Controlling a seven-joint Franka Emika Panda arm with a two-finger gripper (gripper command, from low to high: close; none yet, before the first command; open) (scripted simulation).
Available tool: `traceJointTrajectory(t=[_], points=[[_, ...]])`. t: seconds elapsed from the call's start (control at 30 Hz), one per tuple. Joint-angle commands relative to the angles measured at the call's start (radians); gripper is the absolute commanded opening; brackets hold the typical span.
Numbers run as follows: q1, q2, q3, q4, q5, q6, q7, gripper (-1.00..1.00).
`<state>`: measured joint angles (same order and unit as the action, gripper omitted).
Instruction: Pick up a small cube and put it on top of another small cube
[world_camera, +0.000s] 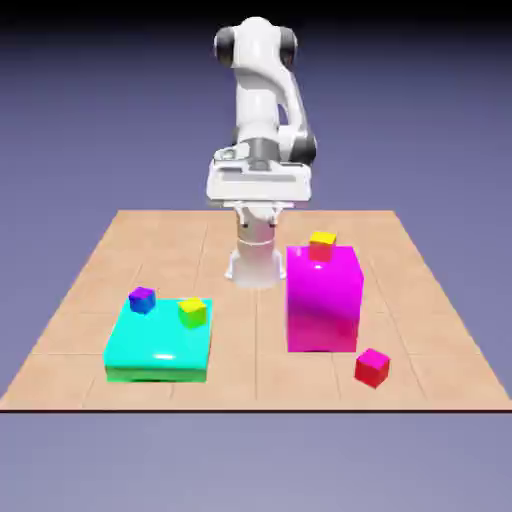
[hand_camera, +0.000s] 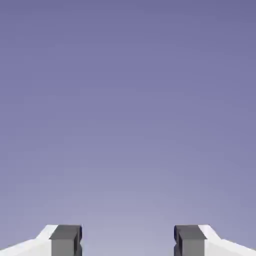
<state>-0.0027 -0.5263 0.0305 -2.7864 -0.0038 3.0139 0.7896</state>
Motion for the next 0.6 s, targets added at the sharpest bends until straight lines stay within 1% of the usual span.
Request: traceJointTrajectory(t=[0.0, 0.57], points=[[-0.012, 0.036, 0.025, 0.020, -0.003, -0.019, 0.040, 0.00], [-0.219, 0.652, 0.456, 0.353, -0.057, -0.345, 0.725, 0.00]])
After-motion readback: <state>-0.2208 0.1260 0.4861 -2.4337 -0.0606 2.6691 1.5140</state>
